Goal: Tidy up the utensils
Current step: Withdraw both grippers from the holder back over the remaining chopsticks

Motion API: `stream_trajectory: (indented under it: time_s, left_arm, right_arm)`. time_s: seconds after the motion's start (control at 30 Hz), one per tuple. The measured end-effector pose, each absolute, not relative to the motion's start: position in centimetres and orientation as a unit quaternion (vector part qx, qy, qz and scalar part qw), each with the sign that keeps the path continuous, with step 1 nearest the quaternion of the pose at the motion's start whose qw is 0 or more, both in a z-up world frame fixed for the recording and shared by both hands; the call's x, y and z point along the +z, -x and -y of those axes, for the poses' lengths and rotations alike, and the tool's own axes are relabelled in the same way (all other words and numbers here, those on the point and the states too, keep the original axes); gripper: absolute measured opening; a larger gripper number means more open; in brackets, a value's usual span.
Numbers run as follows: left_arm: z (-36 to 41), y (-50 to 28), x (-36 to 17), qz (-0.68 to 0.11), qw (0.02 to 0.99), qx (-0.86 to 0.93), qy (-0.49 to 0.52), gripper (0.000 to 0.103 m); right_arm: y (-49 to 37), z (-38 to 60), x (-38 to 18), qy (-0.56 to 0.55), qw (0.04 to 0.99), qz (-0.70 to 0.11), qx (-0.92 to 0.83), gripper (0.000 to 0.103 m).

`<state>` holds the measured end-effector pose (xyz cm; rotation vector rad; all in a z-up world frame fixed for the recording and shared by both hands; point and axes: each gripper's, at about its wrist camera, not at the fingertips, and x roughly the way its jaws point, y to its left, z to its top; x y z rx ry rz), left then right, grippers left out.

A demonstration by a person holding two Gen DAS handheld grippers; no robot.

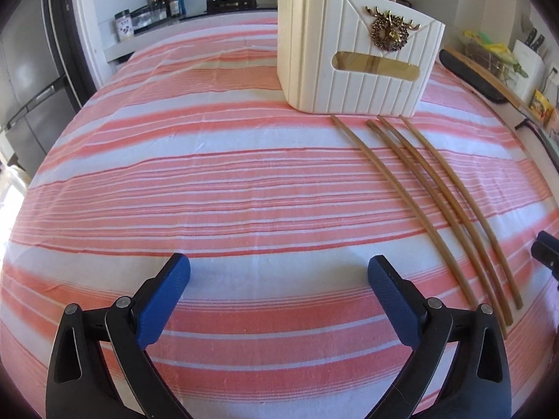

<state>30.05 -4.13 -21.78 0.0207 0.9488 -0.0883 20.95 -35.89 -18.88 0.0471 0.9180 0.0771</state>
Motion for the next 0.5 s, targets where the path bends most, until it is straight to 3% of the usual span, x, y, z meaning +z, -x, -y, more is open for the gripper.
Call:
stream_trajectory:
  time_s: [0.17,0.5]
  left_arm:
    - [4.22,-30.17,-21.88,-0.459,0.888,-0.042,-0.014,0.103]
    - [4.18,-30.19,-21.9,-0.459,0.887,-0.043,-0.013,0.103]
  right_arm:
    - [-21.14,35.8,-18.97,-0.028,0.895,-0.442,0.045,0.054]
    - [-21.14,35.18,-19.1,-0.012,0.895,-0.444,0.039,0.055]
